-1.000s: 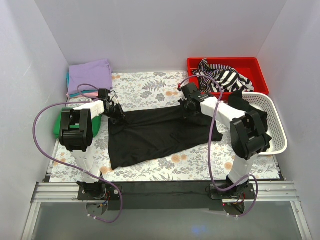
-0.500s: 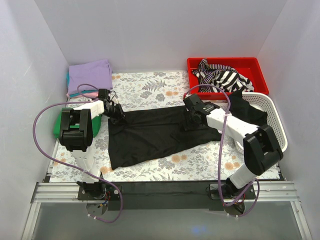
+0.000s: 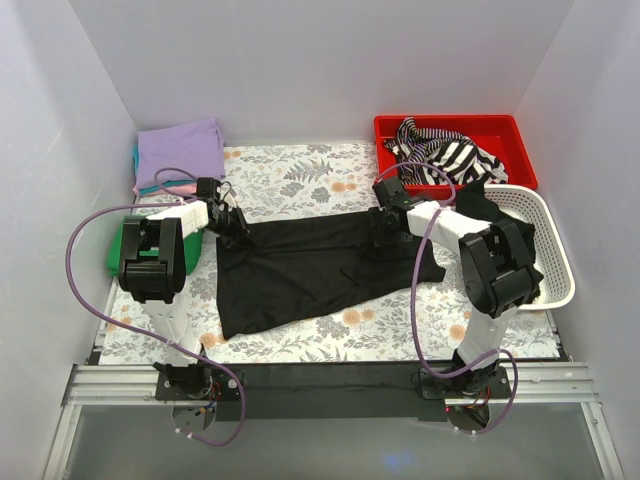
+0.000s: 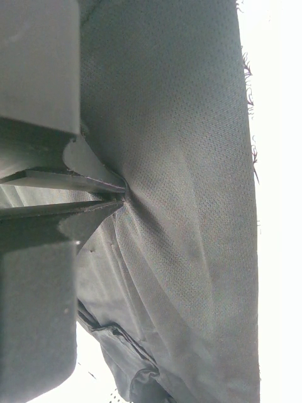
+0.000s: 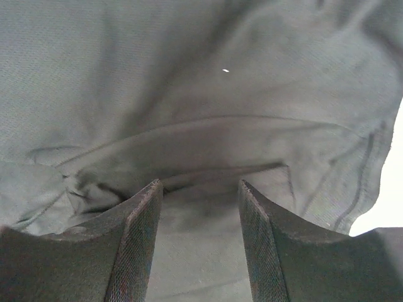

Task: Fold and stack the t-shirts
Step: Fold the tshirt

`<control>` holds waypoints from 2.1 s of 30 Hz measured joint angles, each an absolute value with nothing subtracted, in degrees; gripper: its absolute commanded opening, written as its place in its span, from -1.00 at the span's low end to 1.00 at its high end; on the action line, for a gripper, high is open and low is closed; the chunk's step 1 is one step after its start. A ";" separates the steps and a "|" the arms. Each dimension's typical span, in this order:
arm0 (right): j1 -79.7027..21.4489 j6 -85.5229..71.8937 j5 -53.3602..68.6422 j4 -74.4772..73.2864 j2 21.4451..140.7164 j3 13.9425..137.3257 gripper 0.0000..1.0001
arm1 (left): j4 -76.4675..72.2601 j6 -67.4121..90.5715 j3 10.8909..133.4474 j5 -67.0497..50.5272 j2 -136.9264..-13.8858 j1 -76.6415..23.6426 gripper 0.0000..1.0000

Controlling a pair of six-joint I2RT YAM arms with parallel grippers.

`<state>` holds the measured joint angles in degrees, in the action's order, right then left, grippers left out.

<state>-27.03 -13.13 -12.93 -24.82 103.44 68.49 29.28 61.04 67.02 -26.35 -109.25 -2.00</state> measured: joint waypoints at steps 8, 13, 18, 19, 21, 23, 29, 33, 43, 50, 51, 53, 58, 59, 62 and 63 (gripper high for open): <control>-27.11 -12.29 -10.48 -22.76 104.77 71.05 0.12 | 29.28 60.93 67.02 -26.35 -109.25 -2.00 -0.80; -27.16 -12.36 -7.84 -22.33 103.46 67.88 0.10 | 29.28 60.86 67.02 -26.37 -109.25 -2.00 -0.80; -28.01 -13.23 -6.70 -23.66 97.95 59.35 0.08 | 29.28 60.86 67.02 -26.37 -109.25 -2.00 -0.80; -28.25 -13.41 -6.59 -23.66 96.57 57.98 0.08 | 29.28 60.86 67.02 -26.37 -109.25 -2.00 -0.80; -28.88 -14.02 -6.31 -24.18 92.92 55.20 0.08 | 29.28 60.86 67.02 -26.37 -109.25 -2.00 -0.80; -29.56 -14.81 -6.13 -24.43 89.47 53.41 0.08 | 29.28 60.86 67.02 -26.37 -109.25 -2.00 -0.80; -31.27 -17.10 -7.88 -25.19 81.71 52.05 0.15 | 29.28 60.86 67.02 -26.37 -109.25 -2.00 -0.80; -30.83 -17.87 -12.43 -25.71 81.67 52.29 0.18 | 29.28 60.86 67.02 -26.37 -109.23 -2.00 -0.81; -27.00 -15.49 -12.71 -24.45 95.94 61.17 0.17 | 28.38 61.10 65.76 -26.55 -105.71 -2.00 -0.80; -25.56 -12.64 -10.52 -23.31 107.22 72.88 0.19 | 28.99 61.06 70.08 -25.36 -106.34 -2.00 -0.84; -25.30 -12.36 -10.31 -23.33 108.29 74.00 0.19 | 29.41 60.86 70.81 -24.91 -106.96 -2.00 -0.85; -24.40 -11.88 -9.61 -23.20 111.26 76.75 0.17 | 30.46 60.36 72.64 -23.79 -108.92 -2.00 -0.84; -21.10 -11.81 -6.83 -22.92 116.22 81.71 0.15 | 32.56 59.44 74.59 -20.64 -113.06 -1.93 -0.85; -20.40 -11.77 -6.50 -22.57 116.44 82.02 0.15 | 32.75 59.37 74.59 -20.25 -113.06 -1.89 -0.84; -18.57 -11.79 -5.06 -22.35 117.03 82.81 0.15 | 33.17 59.33 74.83 -19.49 -113.06 -1.65 -0.85; -18.11 -11.79 -4.60 -22.28 117.10 82.94 0.15 | 33.47 59.24 75.11 -19.25 -113.12 -1.67 -0.85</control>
